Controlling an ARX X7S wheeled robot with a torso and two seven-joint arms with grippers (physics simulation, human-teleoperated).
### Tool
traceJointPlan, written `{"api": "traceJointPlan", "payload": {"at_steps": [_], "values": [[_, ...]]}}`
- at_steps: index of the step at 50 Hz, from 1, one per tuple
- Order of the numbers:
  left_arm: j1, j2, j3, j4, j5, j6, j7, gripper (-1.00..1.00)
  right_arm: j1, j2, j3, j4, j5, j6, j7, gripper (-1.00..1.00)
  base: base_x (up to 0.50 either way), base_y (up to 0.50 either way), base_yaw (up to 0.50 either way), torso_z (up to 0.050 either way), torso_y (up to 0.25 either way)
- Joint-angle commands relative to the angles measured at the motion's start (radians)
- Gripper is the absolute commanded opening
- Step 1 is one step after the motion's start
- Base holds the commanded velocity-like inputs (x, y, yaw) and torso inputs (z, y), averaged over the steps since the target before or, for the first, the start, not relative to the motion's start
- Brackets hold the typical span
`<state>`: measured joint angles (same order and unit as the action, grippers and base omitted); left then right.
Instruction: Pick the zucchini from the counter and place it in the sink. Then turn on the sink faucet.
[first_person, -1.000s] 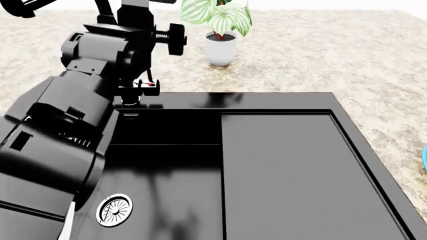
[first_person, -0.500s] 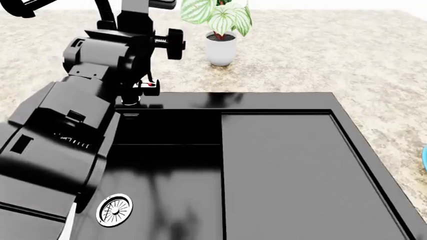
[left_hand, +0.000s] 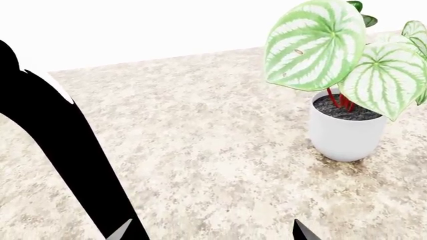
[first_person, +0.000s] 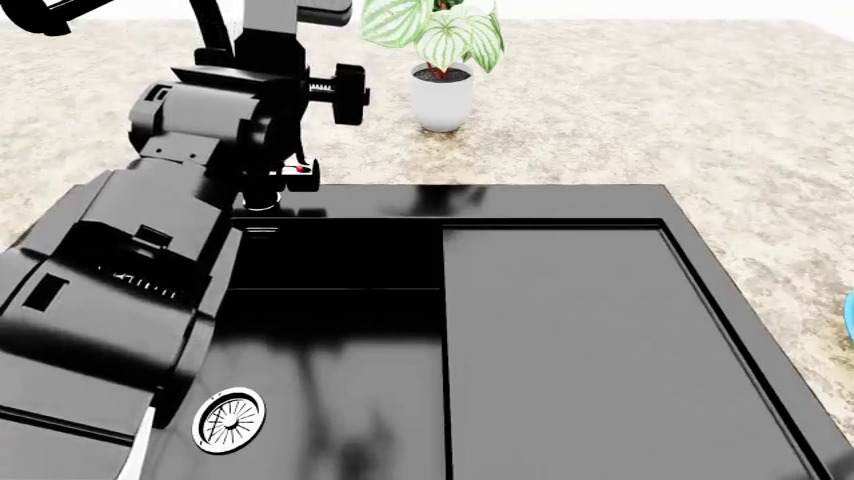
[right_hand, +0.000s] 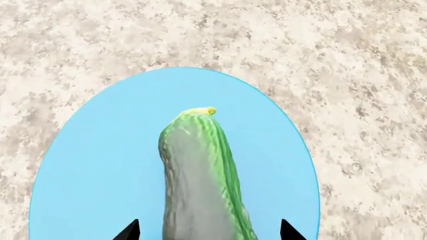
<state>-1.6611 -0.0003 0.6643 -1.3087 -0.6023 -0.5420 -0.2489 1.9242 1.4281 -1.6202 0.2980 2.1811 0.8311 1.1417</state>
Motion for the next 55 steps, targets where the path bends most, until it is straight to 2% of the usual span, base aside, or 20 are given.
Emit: {"api": "traceJointPlan", "payload": {"at_steps": [1,34,35,51,55], "values": [[0.005,0.000,0.001,0.000,0.000,0.000,0.002,1.00,-0.051,0.001,-0.023,0.009,-0.004,-0.036,-0.040,1.00,0.00,0.00,0.00,0.000,0.000],[0.018,0.000,-0.012,0.000,0.017,-0.001,0.004,1.00,-0.086,-0.009,-0.033,0.027,0.000,-0.007,-0.044,1.00,0.00,0.00,0.00,0.000,0.000],[0.019,0.000,-0.014,0.000,0.019,-0.001,0.004,1.00,-0.082,-0.004,-0.031,0.012,-0.023,-0.023,-0.017,-1.00,0.00,0.00,0.00,0.000,0.000],[0.021,0.000,-0.042,0.000,0.044,-0.004,0.006,1.00,-0.034,-0.011,0.000,-0.032,-0.086,0.064,-0.039,-1.00,0.00,0.00,0.00,0.000,0.000],[0.024,0.000,-0.039,0.000,0.043,-0.003,0.005,1.00,0.043,-0.016,0.045,-0.047,-0.104,0.147,-0.026,-1.00,0.00,0.00,0.00,0.000,0.000]]}}
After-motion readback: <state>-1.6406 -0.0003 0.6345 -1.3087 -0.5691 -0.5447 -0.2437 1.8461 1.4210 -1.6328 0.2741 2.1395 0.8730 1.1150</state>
